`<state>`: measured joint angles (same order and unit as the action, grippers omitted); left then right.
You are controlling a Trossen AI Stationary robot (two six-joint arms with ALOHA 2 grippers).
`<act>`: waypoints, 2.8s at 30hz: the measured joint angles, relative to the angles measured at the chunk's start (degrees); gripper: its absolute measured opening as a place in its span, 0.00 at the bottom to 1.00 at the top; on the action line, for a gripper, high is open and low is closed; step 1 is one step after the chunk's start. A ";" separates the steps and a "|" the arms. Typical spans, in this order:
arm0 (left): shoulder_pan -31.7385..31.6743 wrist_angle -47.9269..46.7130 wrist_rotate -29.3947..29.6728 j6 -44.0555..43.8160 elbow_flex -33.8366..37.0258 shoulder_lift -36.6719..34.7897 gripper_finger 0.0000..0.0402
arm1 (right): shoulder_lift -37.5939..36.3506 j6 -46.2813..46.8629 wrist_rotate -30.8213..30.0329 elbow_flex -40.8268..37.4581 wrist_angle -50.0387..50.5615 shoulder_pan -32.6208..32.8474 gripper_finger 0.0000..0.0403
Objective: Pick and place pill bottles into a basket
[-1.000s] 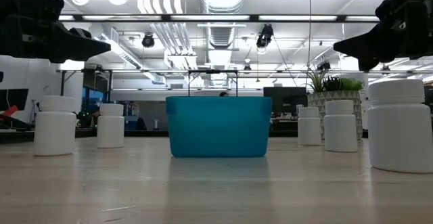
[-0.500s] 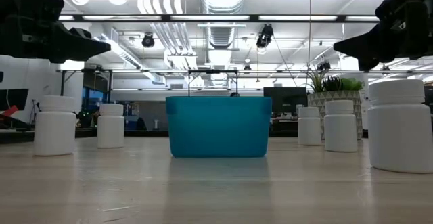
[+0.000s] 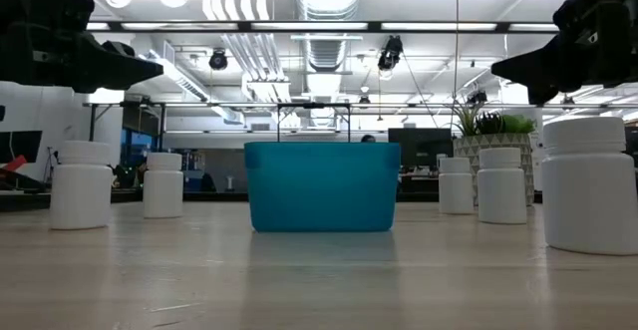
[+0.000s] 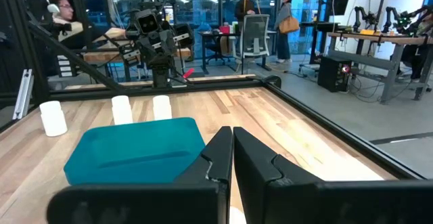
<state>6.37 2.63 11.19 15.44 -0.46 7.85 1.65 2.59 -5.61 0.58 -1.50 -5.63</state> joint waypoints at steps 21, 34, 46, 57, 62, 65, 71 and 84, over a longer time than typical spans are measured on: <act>0.00 0.85 0.12 -0.02 -0.01 0.01 0.17 | 0.00 -26.51 -0.01 0.02 -0.85 0.00 0.02; 0.02 2.69 0.10 0.02 0.00 -0.01 0.17 | 0.02 -27.67 -0.02 0.02 -0.70 -0.02 0.02; 0.00 2.93 0.86 7.53 0.01 -0.01 0.17 | 0.00 -13.05 0.02 0.02 -0.82 -0.02 0.02; 0.02 11.73 -5.00 7.43 -0.01 -0.01 0.17 | -0.01 -11.49 0.02 0.02 -0.85 -0.02 0.02; 0.06 14.92 -6.76 1.11 -0.01 0.01 0.17 | -0.02 -9.20 -0.16 0.02 -0.91 -0.02 0.02; 0.04 16.91 -7.20 -11.52 -0.01 0.10 0.17 | 0.00 -9.70 -0.81 0.01 -1.11 -0.03 0.02; 0.00 24.03 -7.19 -19.37 -0.01 0.16 0.17 | 0.00 -5.01 -0.85 0.00 -9.39 -0.06 0.02; 0.02 39.17 -7.86 -26.76 0.01 5.88 0.17 | 0.18 9.06 3.15 0.02 -27.31 0.00 0.02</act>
<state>6.39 41.80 3.33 -11.32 -0.45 13.72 1.84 11.65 -2.46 0.60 -28.80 -5.63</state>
